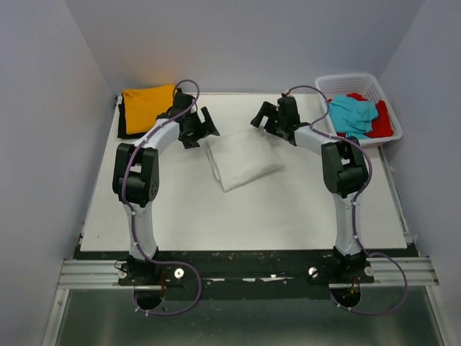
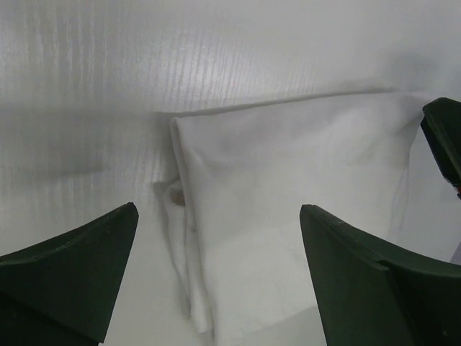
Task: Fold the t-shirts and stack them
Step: Fold the long partially folded tshirt into a neat square
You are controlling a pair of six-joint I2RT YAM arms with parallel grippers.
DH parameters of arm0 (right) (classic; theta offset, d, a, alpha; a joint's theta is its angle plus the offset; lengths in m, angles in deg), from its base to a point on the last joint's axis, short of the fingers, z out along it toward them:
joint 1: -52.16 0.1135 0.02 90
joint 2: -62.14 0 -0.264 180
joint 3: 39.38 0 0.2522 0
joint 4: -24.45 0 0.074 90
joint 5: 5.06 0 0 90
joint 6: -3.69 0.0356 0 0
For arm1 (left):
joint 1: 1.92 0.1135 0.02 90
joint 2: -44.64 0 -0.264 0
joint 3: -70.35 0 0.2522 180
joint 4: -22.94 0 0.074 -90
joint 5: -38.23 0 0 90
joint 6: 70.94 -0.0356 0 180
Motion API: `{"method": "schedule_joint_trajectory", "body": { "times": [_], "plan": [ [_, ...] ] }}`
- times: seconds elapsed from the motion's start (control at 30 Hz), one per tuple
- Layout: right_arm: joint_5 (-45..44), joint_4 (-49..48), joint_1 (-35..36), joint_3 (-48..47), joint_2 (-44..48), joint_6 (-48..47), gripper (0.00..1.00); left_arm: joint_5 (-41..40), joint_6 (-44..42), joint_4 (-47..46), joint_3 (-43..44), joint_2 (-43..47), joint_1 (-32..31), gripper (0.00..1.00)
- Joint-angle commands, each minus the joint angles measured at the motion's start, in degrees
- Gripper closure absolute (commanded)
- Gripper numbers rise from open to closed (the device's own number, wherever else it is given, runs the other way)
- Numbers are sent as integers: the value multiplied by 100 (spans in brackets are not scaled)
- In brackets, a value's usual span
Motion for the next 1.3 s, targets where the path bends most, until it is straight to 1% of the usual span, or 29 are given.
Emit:
{"method": "schedule_joint_trajectory", "body": {
  "times": [0.0,0.13,0.23,0.3,0.4,0.43,0.5,0.63,0.73,0.83,0.93,1.03,1.17,1.23,1.27],
  "plan": [
    [535,152,-34,-312,378,-198,0,484,-27,64,185,403,-5,1],
    [971,-275,-35,922,1390,-72,0,974,42,-299,-67,784,-201,1],
    [1743,-882,-35,1967,2037,198,0,1587,198,-726,-421,855,-399,1],
    [2421,-1288,-35,2437,2194,444,0,1992,388,-1212,-815,902,-539,1],
    [3339,-2269,-37,2855,2082,1035,0,2127,718,-1844,-1341,895,-797,1],
    [3385,-2477,-35,2936,1977,1208,0,2146,819,-1990,-1447,838,-890,1],
    [3207,-2570,-44,2993,1759,1387,0,2184,961,-2289,-1618,670,-991,2],
    [2651,-2695,-59,3398,1459,1366,0,2134,1050,-2306,-1901,390,-999,1],
    [2394,-2711,-81,3875,1377,1322,0,1968,984,-2340,-2352,531,-999,1],
    [2455,-3202,-79,4666,1522,1538,0,1807,844,-2354,-2873,811,-1007,1],
    [2576,-3730,-70,5512,1803,1773,0,1785,729,-2399,-3433,1099,-1031,1],
    [2617,-4123,14,6375,2216,1966,0,1729,659,-2604,-4281,1521,-1112,1],
    [2551,-4125,468,7280,3063,2111,0,1715,631,-3073,-5556,2535,-1280,2],
    [2546,-4010,749,7697,3607,2200,0,1669,498,-2975,-5984,3142,-1453,1],
    [2484,-3722,858,7826,3918,2160,0,1514,423,-2828,-6109,3429,-1560,1]
  ]
}}
